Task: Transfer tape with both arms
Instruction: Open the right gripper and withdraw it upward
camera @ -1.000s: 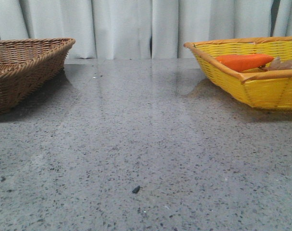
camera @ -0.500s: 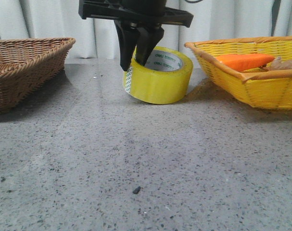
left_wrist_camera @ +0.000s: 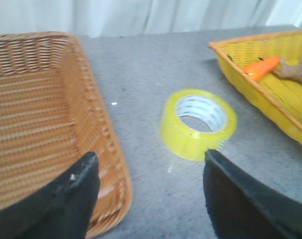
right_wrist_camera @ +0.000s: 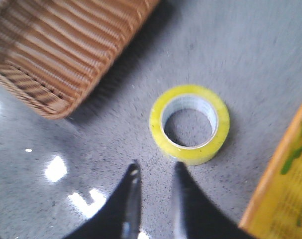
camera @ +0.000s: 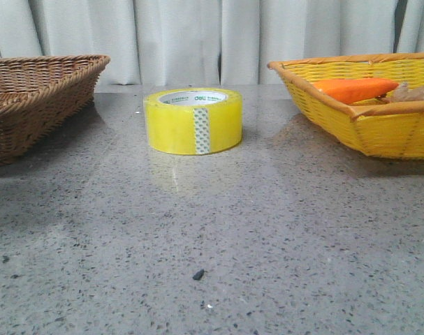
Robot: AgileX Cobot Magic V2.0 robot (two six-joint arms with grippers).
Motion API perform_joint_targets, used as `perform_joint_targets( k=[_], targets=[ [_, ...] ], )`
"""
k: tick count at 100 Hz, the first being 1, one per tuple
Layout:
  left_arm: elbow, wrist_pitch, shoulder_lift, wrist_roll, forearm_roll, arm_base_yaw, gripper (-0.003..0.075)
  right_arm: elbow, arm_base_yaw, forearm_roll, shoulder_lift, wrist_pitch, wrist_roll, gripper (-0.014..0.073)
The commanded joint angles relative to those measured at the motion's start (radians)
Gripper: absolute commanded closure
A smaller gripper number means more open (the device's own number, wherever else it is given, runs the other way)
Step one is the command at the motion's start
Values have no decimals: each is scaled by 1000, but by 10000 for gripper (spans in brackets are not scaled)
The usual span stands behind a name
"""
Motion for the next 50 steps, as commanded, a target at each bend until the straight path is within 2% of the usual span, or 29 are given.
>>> perform_joint_targets(
  k=[1, 26, 37, 50],
  targets=[
    [-127, -1, 111, 13, -23, -38, 303, 9, 3, -5, -156, 13, -35, 660],
    [-501, 293, 505, 28, -36, -78, 303, 277, 3, -75, -499, -112, -35, 660],
    [-642, 359, 647, 28, -67, -78, 303, 410, 3, -78, -611, -192, -20, 660],
    [-765, 378, 783, 28, -96, -80, 302, 511, 3, -87, -698, -232, 43, 660]
  ],
)
